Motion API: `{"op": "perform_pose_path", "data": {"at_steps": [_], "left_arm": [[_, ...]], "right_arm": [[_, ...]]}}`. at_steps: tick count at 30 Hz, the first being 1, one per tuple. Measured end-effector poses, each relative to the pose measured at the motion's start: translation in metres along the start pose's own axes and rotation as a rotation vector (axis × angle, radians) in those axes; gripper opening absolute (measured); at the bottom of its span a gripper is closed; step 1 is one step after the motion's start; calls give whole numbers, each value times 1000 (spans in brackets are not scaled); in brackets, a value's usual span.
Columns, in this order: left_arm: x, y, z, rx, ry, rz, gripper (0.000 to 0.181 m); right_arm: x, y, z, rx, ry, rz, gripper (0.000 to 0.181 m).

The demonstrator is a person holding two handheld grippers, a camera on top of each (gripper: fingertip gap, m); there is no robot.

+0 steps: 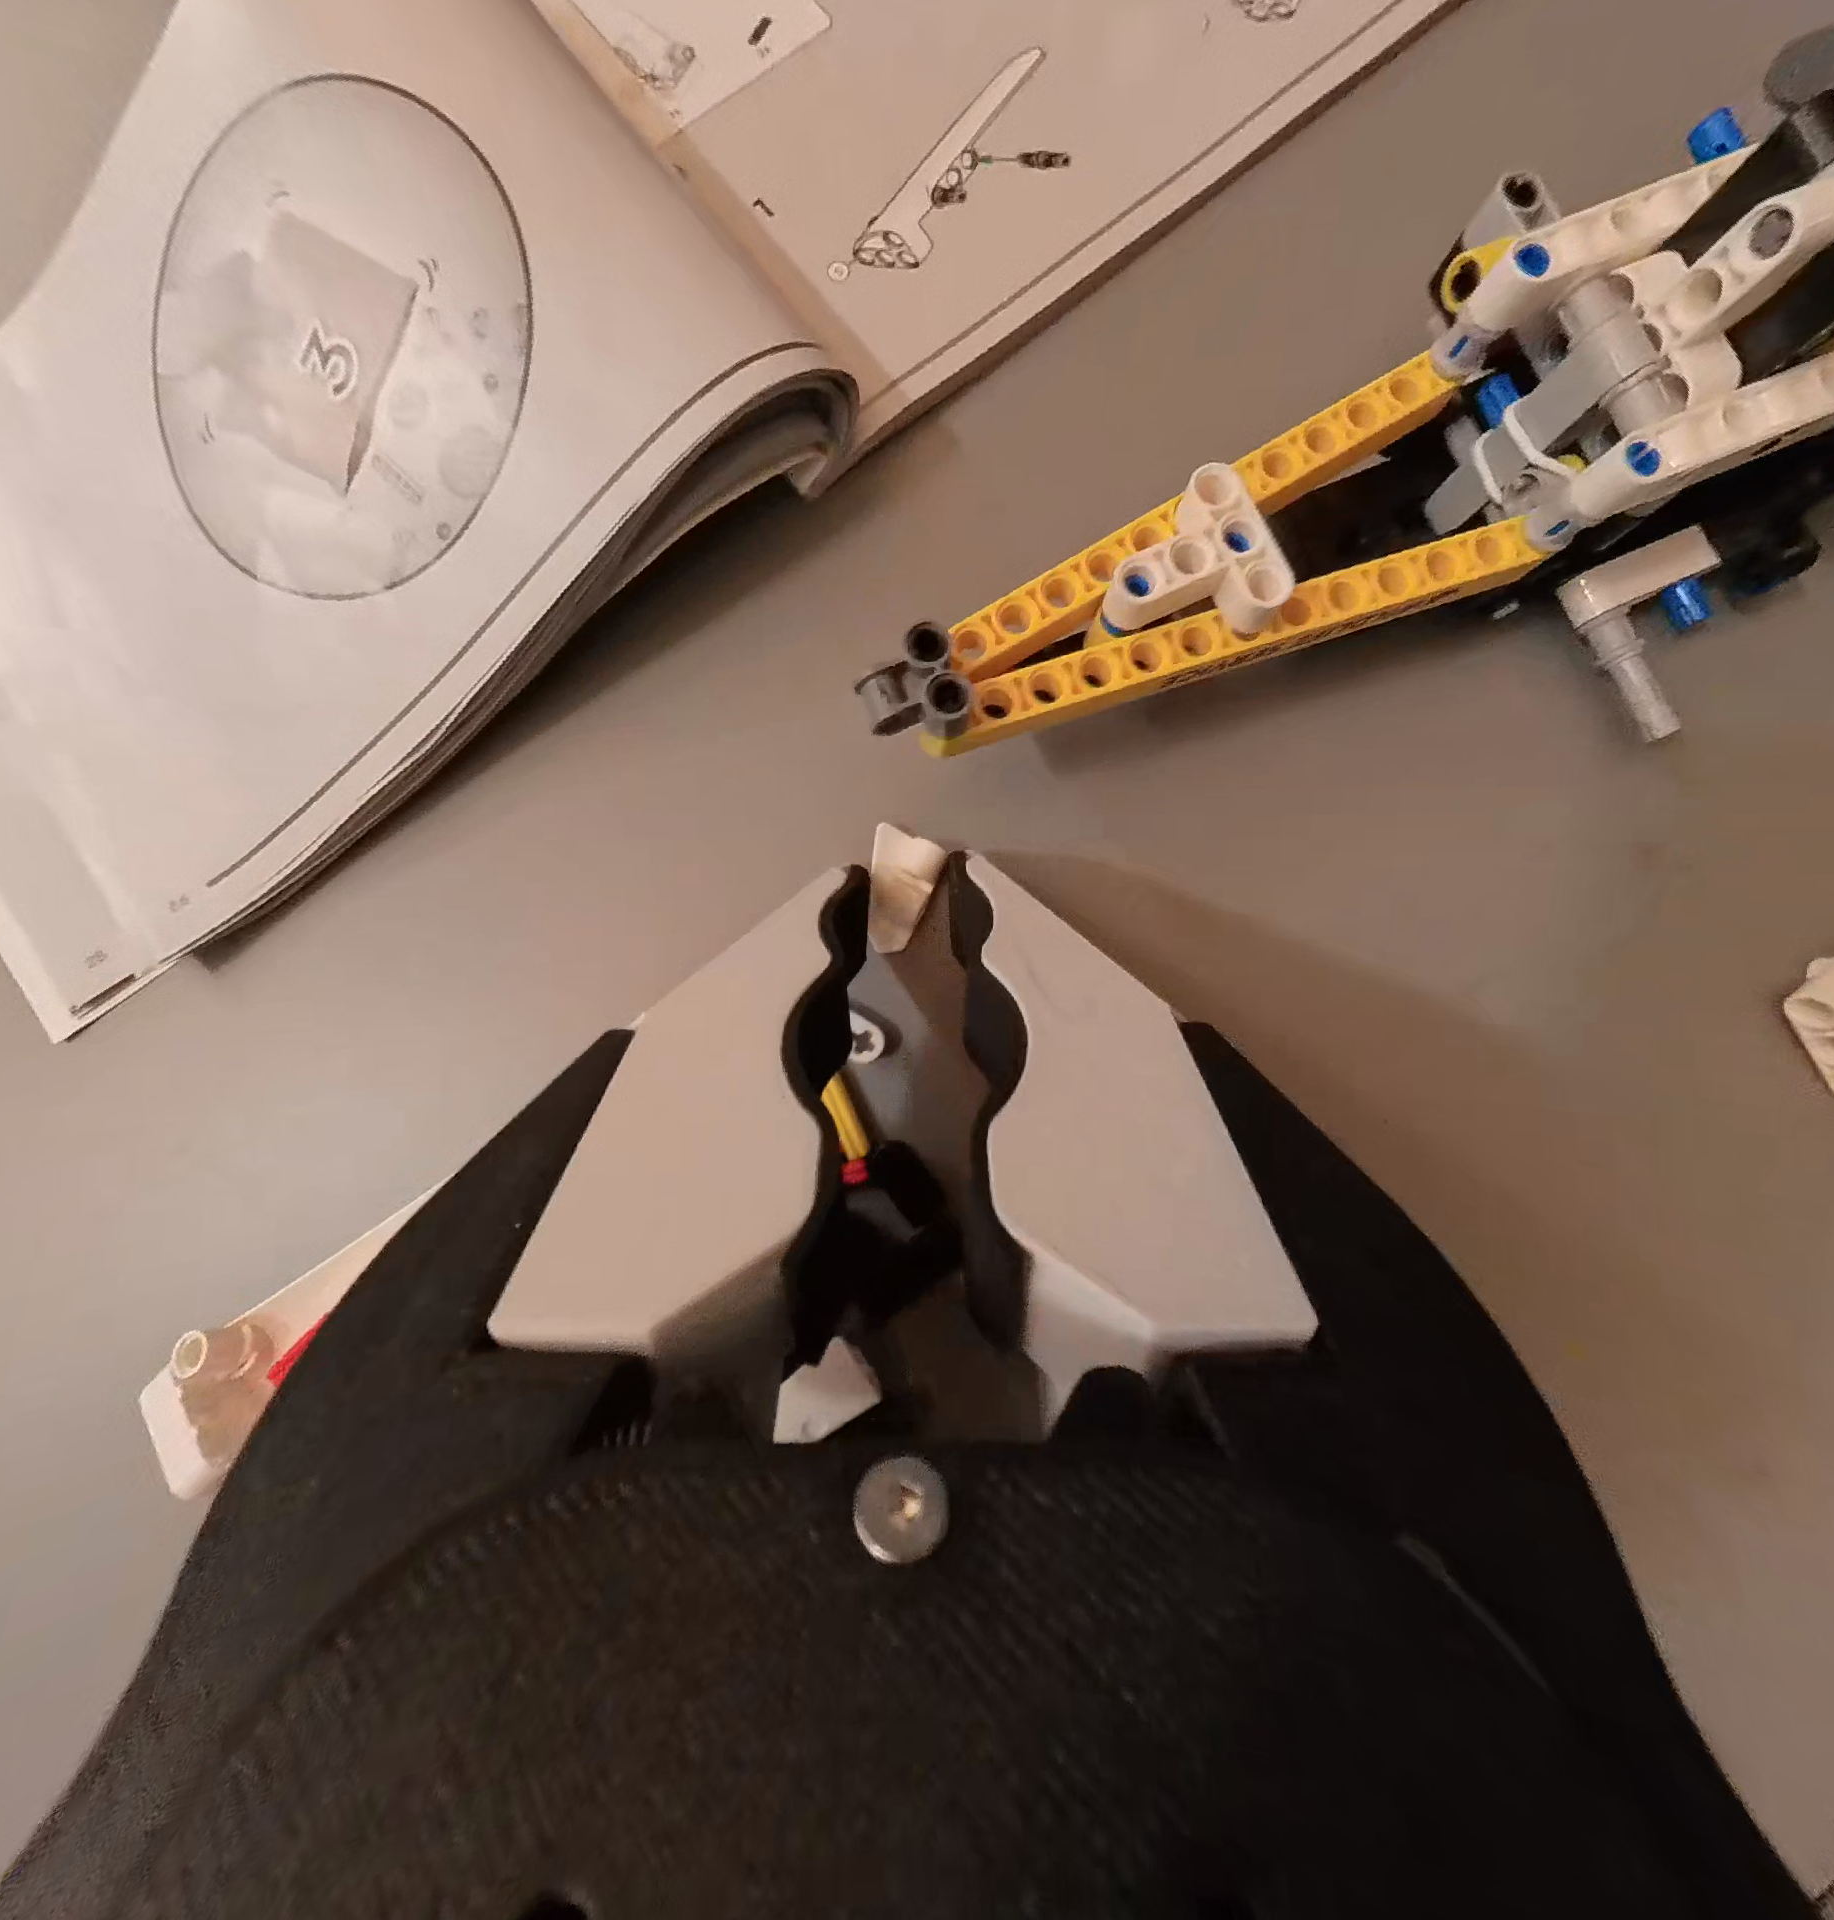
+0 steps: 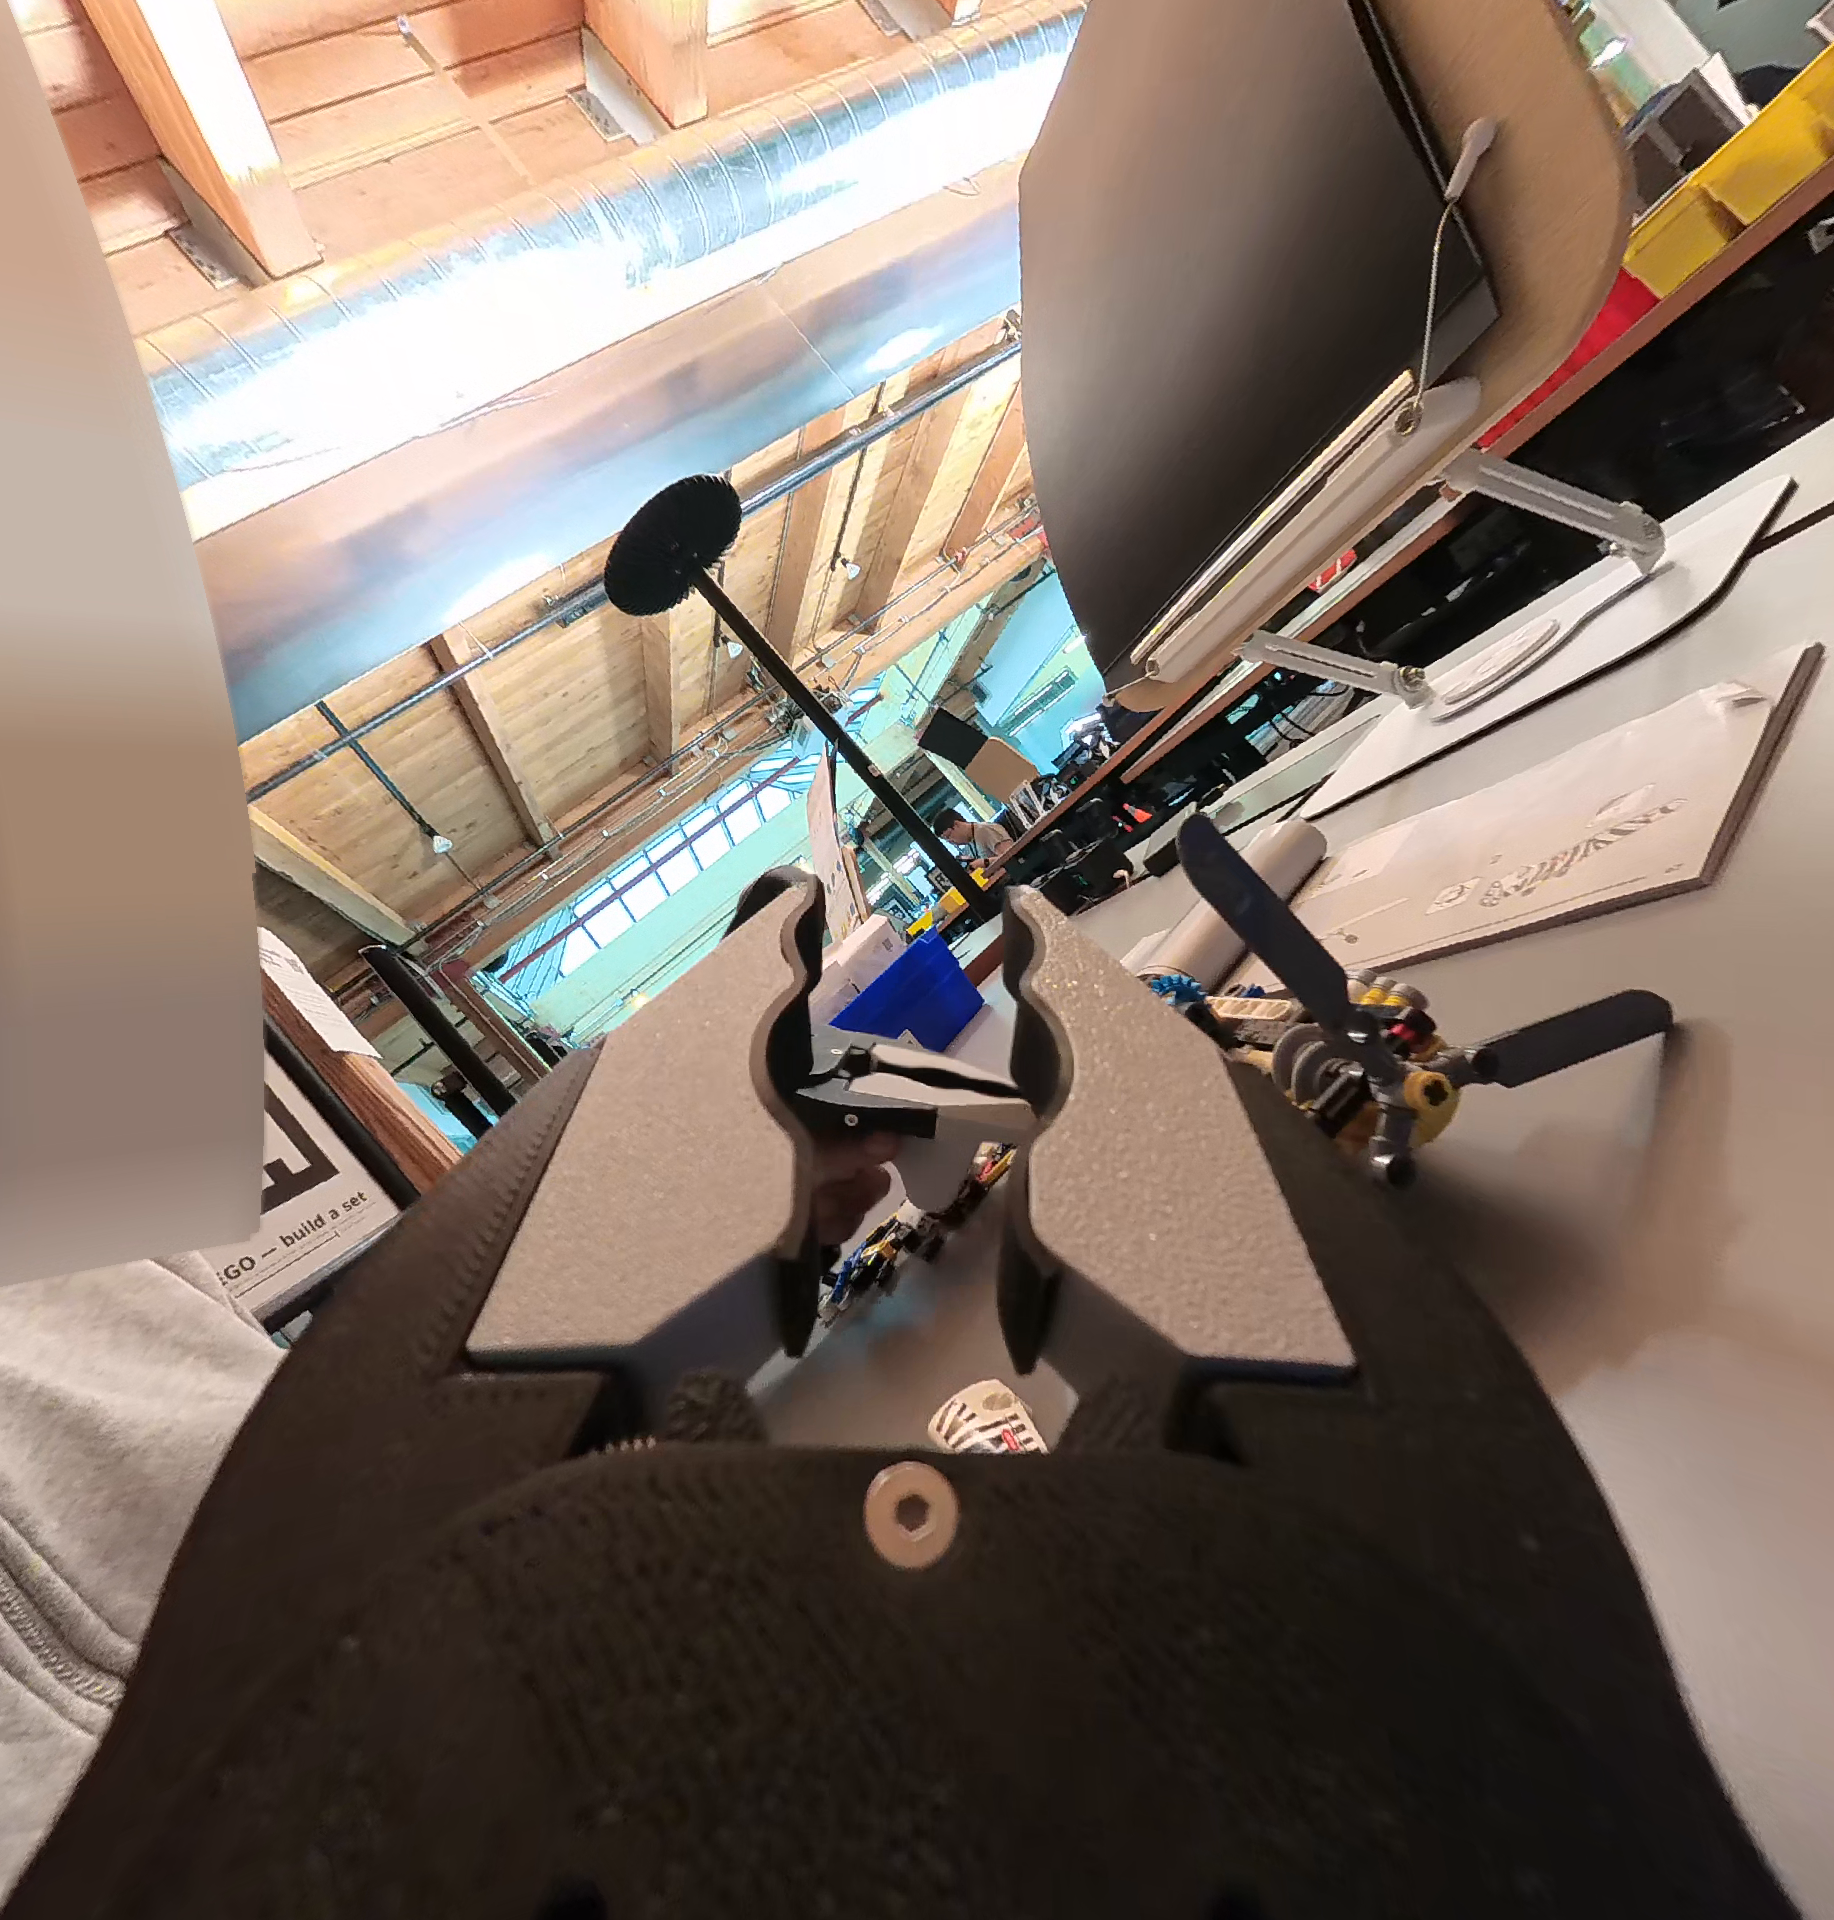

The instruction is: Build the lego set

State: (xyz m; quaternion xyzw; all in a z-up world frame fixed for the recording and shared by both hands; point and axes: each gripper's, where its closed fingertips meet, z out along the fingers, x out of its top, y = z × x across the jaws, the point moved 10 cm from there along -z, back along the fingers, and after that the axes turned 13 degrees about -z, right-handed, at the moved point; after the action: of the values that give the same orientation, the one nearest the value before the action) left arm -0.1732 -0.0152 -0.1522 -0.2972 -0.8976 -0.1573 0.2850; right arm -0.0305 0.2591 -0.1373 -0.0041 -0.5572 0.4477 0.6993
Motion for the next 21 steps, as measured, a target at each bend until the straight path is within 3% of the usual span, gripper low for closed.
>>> {"op": "perform_pose_path", "data": {"at_steps": [4,9,15,21], "left_arm": [[2,-11,-8,11,33,-25,16],[-4,-41,-43,86,84,-62,15],[-47,-83,-87,169,10,-155,14],[-79,-89,-80,115,-20,-219,16]], "right_arm": [[0,0,0,0,-3,0,32],[0,0,0,-2,2,3,32],[-1,-1,2,-9,-14,-16,32],[-1,-2,2,-12,-22,-26,32]]}}
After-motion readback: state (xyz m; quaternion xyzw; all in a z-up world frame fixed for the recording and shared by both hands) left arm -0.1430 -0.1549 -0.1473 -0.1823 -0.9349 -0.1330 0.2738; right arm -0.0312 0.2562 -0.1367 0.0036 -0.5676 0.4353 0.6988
